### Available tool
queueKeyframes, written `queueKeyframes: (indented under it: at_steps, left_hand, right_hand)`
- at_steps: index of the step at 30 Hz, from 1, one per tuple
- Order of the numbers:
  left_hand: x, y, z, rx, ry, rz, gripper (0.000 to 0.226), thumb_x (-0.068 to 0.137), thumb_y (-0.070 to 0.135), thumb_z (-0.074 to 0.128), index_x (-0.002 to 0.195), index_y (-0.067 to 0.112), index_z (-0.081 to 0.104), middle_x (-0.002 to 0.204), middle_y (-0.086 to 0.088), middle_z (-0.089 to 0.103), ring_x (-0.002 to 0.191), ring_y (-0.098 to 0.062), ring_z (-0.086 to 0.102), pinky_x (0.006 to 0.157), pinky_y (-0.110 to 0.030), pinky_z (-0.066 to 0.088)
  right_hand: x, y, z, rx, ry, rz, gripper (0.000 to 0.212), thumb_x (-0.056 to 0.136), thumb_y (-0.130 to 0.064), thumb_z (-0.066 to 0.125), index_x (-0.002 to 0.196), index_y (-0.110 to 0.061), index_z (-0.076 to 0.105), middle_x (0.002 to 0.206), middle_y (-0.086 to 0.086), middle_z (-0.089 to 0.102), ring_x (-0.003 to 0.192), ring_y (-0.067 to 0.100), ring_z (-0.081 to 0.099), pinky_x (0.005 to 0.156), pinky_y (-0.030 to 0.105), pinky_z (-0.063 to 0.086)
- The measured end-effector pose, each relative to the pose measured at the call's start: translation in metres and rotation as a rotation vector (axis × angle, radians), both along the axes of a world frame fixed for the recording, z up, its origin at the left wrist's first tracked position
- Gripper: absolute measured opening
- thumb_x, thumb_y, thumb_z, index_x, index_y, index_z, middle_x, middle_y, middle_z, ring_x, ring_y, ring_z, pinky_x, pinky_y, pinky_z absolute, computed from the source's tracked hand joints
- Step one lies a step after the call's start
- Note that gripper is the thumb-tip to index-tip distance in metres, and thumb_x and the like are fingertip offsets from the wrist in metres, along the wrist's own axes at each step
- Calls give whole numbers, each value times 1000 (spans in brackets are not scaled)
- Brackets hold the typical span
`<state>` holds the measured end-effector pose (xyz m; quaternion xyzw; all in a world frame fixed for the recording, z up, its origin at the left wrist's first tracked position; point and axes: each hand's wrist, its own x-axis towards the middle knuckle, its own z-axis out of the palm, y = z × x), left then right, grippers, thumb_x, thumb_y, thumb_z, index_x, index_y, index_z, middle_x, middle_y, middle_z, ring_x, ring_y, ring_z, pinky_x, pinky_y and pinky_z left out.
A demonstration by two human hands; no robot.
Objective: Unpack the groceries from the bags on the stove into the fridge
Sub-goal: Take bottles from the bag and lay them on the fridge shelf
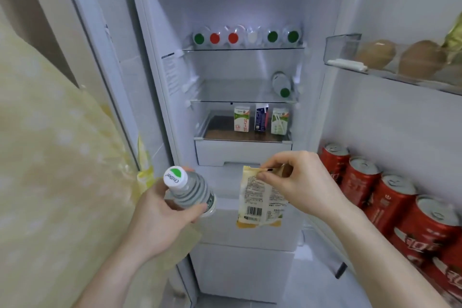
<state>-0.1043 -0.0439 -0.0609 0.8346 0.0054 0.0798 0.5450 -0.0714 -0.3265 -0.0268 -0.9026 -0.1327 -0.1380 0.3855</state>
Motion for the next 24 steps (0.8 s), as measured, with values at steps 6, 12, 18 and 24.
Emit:
queueKeyframes:
  at_steps: [6, 12, 18, 24]
  left_hand:
    - [88, -16, 21, -4, -82, -87, 59, 73, 25, 91, 118, 48, 61, 77, -1, 77, 71, -18, 74, 71, -41, 61]
    - [186, -31, 32, -155, -247, -243, 58, 77, 10, 88, 122, 35, 62, 101, 6, 76, 87, -14, 75, 81, -28, 58]
    - [271, -59, 43, -236, -359, -393, 63, 81, 9, 86, 126, 40, 57, 115, 11, 70, 99, -14, 73, 85, -28, 59]
    - [328, -91, 55, -214, -435, -516, 63, 86, 12, 81, 134, 39, 52, 133, 14, 58, 114, -8, 64, 91, -32, 59]
  right_hand:
    - [53, -6, 3, -14, 19, -102, 5, 87, -40, 81, 83, -37, 79, 77, -25, 70, 69, 0, 62, 56, 18, 46]
    - [114, -2, 7, -5, 34, -222, 4, 85, -41, 82, 86, -39, 78, 80, -27, 70, 70, 1, 63, 60, 20, 49]
    - [154, -1, 13, -4, 31, -370, 7, 85, -40, 82, 82, -43, 76, 81, -31, 67, 70, 2, 61, 59, 23, 49]
    - [170, -12, 20, 1, 31, -483, 7, 83, -40, 83, 83, -44, 78, 80, -30, 68, 72, -1, 60, 60, 12, 47]
